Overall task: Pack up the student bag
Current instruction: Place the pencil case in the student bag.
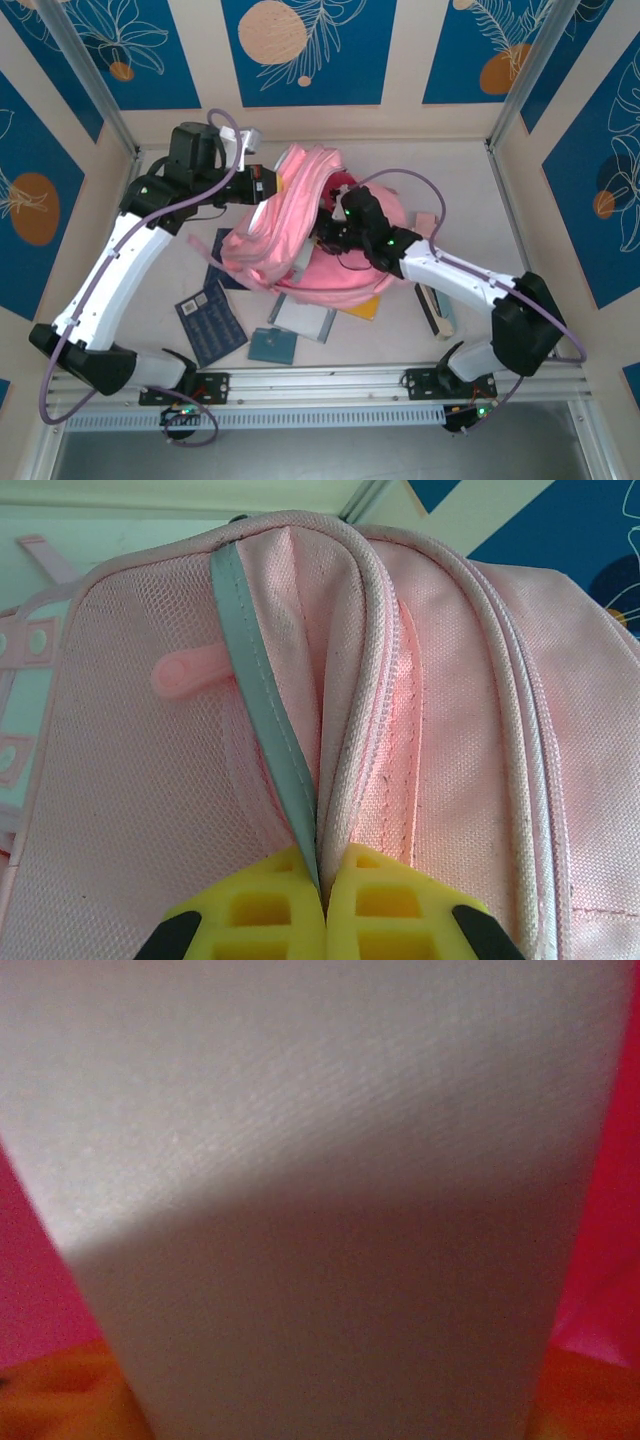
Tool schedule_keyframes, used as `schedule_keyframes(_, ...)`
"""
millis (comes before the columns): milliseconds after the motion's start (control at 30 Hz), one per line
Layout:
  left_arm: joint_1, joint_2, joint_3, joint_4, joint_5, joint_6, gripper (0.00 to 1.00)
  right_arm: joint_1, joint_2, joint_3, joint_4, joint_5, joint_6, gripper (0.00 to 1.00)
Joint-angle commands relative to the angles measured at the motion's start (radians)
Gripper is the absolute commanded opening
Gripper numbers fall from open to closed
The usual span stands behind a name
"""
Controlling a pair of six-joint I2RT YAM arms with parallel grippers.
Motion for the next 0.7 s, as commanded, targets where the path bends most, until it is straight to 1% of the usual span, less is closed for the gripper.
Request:
schedule_keyframes(0,0.010,-0.018,0.072,0.168,0.059,0.002,0.00,0.009,0.057,0.090,-0.063,0.077,0.021,0.89)
schedule_keyframes(33,0.014,-0.017,0.074,0.169,0.057,0.003,0.00,0.009,0.067,0.105,-0.089,0.080,0.024,0.93)
schedule_keyframes(100,0.021,-0.013,0.074,0.172,0.060,-0.002,0.00,0.009,0.078,0.112,-0.100,0.084,0.027,0.97)
schedule_keyframes(233,0.036,-0.004,0.069,0.186,0.075,-0.017,0.00,0.008,0.072,0.101,-0.092,0.091,0.020,0.98)
schedule_keyframes(367,0.046,0.001,0.059,0.199,0.079,-0.026,0.00,-0.006,0.049,0.072,-0.050,0.058,-0.014,0.96)
schedule_keyframes(433,0.052,0.001,0.051,0.197,0.075,-0.024,0.00,-0.012,0.032,0.071,-0.056,0.038,-0.063,0.95)
schedule_keyframes(533,0.057,-0.004,0.030,0.192,0.057,-0.017,0.00,-0.021,-0.019,0.068,-0.074,0.009,-0.181,0.91)
schedule_keyframes(567,0.059,-0.006,0.020,0.191,0.050,-0.015,0.00,-0.023,-0.053,0.057,-0.080,0.007,-0.218,0.89)
schedule_keyframes(667,0.058,-0.008,-0.019,0.196,0.049,-0.019,0.00,-0.034,-0.149,0.024,-0.115,-0.006,-0.332,0.87)
